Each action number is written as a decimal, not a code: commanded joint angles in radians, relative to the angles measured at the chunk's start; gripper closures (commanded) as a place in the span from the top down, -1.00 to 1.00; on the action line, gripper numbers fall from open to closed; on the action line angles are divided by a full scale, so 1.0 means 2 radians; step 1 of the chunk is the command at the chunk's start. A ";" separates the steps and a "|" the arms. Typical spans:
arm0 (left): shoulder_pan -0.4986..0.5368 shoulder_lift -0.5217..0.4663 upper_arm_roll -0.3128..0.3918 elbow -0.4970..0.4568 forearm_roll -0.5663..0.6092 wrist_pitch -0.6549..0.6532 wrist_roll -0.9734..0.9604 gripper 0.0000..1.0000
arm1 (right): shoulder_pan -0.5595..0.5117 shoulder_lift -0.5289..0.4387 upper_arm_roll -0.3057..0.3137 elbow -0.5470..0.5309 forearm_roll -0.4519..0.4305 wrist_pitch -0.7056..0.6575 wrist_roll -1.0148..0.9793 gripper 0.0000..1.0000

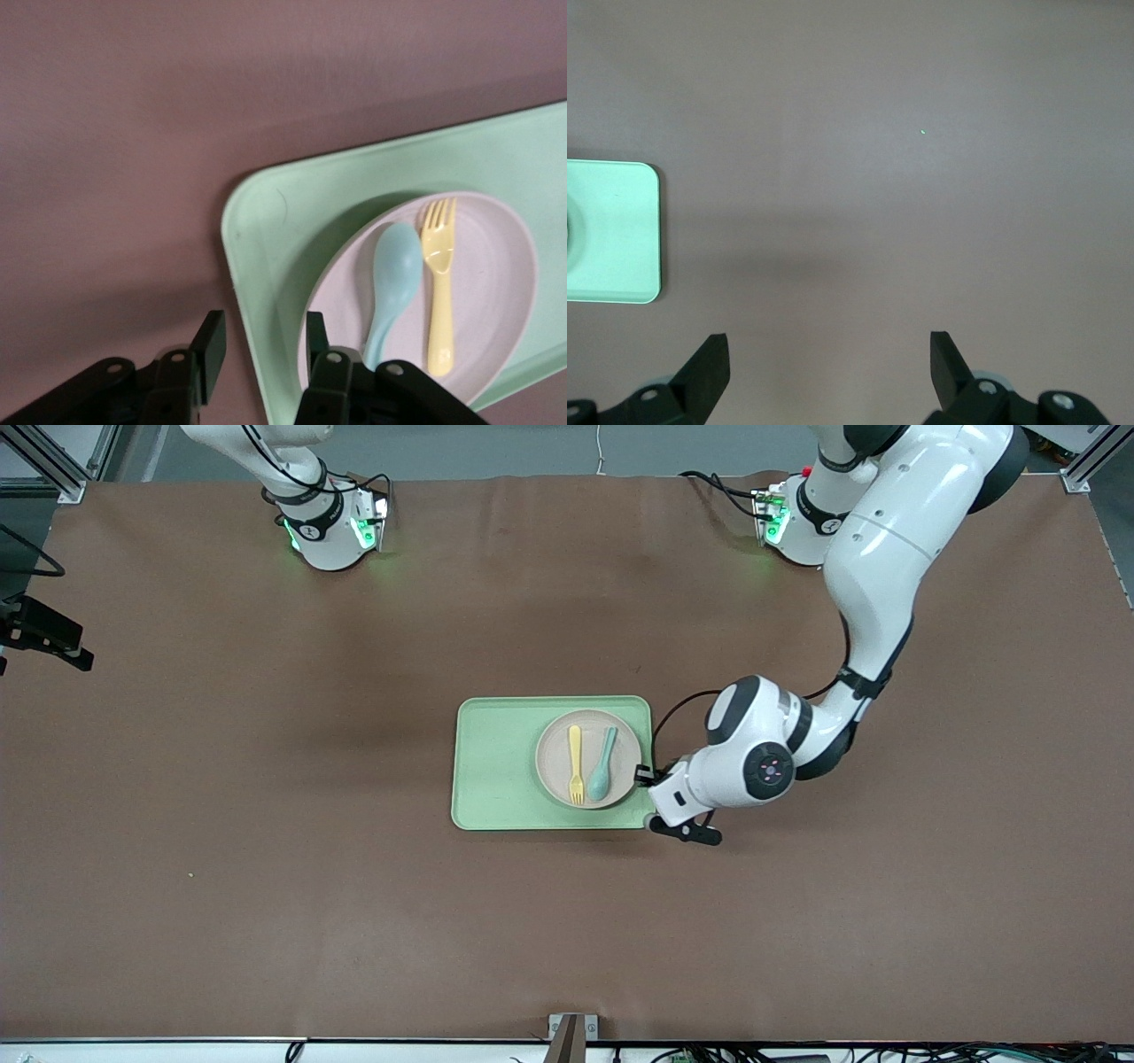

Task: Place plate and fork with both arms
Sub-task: 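Lower the plate onto the tray and open the left gripper, then withdraw the left gripper while the right gripper reaches the plate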

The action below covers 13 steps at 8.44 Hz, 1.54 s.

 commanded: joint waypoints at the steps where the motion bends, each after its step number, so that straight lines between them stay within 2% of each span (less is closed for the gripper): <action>1: 0.034 -0.077 0.000 -0.018 0.007 -0.012 -0.018 0.20 | 0.019 -0.003 0.001 -0.003 0.005 0.020 0.024 1.00; 3: 0.088 -0.143 0.001 -0.039 0.008 -0.012 -0.022 0.70 | 0.092 0.011 0.001 -0.004 0.007 0.051 0.140 1.00; 4: 0.114 -0.171 0.001 -0.046 0.030 -0.012 -0.023 0.87 | 0.130 0.025 0.001 -0.005 0.008 0.063 0.170 1.00; 5: 0.135 -0.196 0.001 -0.055 0.045 -0.012 -0.024 0.98 | 0.169 0.046 0.001 -0.005 0.010 0.087 0.209 1.00; 6: 0.163 -0.217 0.000 -0.059 0.048 -0.024 -0.023 0.98 | 0.205 0.072 0.001 -0.005 0.017 0.102 0.226 1.00; 8: 0.189 -0.275 0.011 -0.059 0.050 -0.103 -0.004 0.98 | 0.274 0.137 0.001 -0.005 0.025 0.183 0.294 1.00; 9: 0.158 -0.302 0.056 -0.061 0.050 -0.133 0.021 0.98 | 0.299 0.174 0.001 -0.005 0.025 0.227 0.306 1.00; 11: 0.076 -0.353 0.169 -0.066 0.049 -0.185 0.071 0.98 | 0.355 0.269 0.000 -0.004 0.020 0.331 0.399 1.00; 12: 0.030 -0.381 0.225 -0.086 0.049 -0.193 0.082 0.99 | 0.379 0.302 0.000 -0.004 0.017 0.362 0.423 1.00; 13: 0.017 -0.409 0.241 -0.114 0.049 -0.193 0.088 0.98 | 0.391 0.326 0.000 -0.004 0.016 0.388 0.434 1.00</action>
